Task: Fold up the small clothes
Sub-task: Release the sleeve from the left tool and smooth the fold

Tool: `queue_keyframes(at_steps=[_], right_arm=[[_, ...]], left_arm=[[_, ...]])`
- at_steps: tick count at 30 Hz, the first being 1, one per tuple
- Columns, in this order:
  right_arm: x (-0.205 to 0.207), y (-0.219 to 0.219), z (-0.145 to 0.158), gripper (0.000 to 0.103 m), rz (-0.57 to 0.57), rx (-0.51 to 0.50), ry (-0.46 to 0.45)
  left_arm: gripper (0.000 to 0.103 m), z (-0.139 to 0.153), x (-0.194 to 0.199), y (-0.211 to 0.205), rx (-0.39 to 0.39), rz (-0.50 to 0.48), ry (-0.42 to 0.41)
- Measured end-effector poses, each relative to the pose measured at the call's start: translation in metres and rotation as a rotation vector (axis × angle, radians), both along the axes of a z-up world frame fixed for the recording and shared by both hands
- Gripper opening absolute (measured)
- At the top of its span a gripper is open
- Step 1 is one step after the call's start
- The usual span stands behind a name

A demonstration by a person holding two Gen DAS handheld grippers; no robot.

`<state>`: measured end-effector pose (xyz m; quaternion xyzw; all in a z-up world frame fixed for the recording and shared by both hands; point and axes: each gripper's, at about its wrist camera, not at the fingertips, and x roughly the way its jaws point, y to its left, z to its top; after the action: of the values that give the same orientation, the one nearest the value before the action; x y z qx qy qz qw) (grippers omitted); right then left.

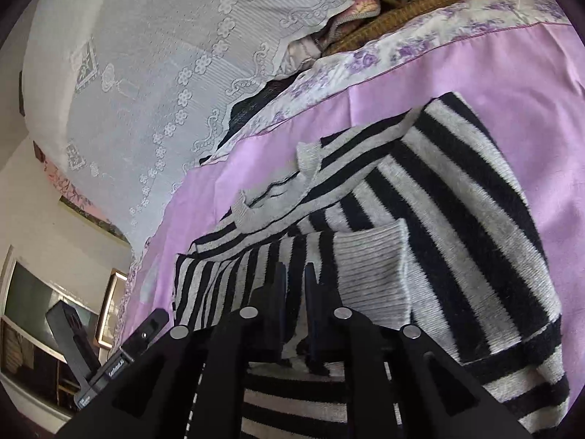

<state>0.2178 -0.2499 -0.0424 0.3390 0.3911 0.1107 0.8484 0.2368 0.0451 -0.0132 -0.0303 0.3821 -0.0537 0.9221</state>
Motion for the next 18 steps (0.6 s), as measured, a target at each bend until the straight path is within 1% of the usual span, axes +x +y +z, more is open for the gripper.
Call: queue_keyframes(at_steps=[2, 4, 5, 6, 7, 8, 10, 11, 14, 15, 17, 18], right_arm=[[0.005, 0.010, -0.004, 0.026, 0.029, -0.061, 0.020], [0.010, 0.018, -0.014, 0.026, 0.053, -0.112, 0.050], [0.010, 0.020, -0.016, 0.026, 0.056, -0.130, 0.037], [0.009, 0.022, -0.015, 0.026, 0.058, -0.149, 0.032], [0.009, 0.024, -0.013, 0.026, 0.057, -0.165, 0.031], [0.007, 0.025, -0.011, 0.026, 0.049, -0.177, 0.028], [0.002, 0.028, -0.003, 0.027, 0.025, -0.196, 0.018], [0.000, 0.032, 0.001, 0.029, 0.031, -0.209, 0.011], [-0.004, 0.045, 0.009, 0.029, 0.071, -0.237, -0.002], [-0.005, 0.050, 0.009, 0.029, 0.084, -0.245, -0.001], [-0.005, 0.058, 0.005, 0.032, 0.101, -0.293, 0.014], [-0.004, 0.060, -0.001, 0.032, 0.108, -0.314, 0.024]], left_arm=[[0.098, -0.013, 0.011, -0.009, 0.044, -0.010, 0.035], [0.099, -0.040, 0.025, -0.016, 0.136, -0.007, 0.123], [0.099, -0.050, 0.028, -0.013, 0.114, -0.009, 0.140], [0.099, -0.049, 0.029, -0.006, 0.062, 0.001, 0.144], [0.099, -0.046, 0.029, 0.000, 0.035, 0.006, 0.154], [0.099, -0.044, 0.028, 0.005, 0.022, 0.016, 0.152], [0.098, -0.039, 0.020, 0.011, 0.037, 0.055, 0.136], [0.098, -0.034, 0.014, 0.012, 0.044, 0.057, 0.118], [0.098, -0.015, -0.005, 0.006, 0.059, 0.007, 0.043], [0.098, -0.012, -0.010, 0.002, 0.067, -0.013, 0.032], [0.098, -0.017, -0.013, -0.008, 0.097, -0.051, 0.053], [0.098, -0.027, -0.011, -0.015, 0.130, -0.061, 0.088]])
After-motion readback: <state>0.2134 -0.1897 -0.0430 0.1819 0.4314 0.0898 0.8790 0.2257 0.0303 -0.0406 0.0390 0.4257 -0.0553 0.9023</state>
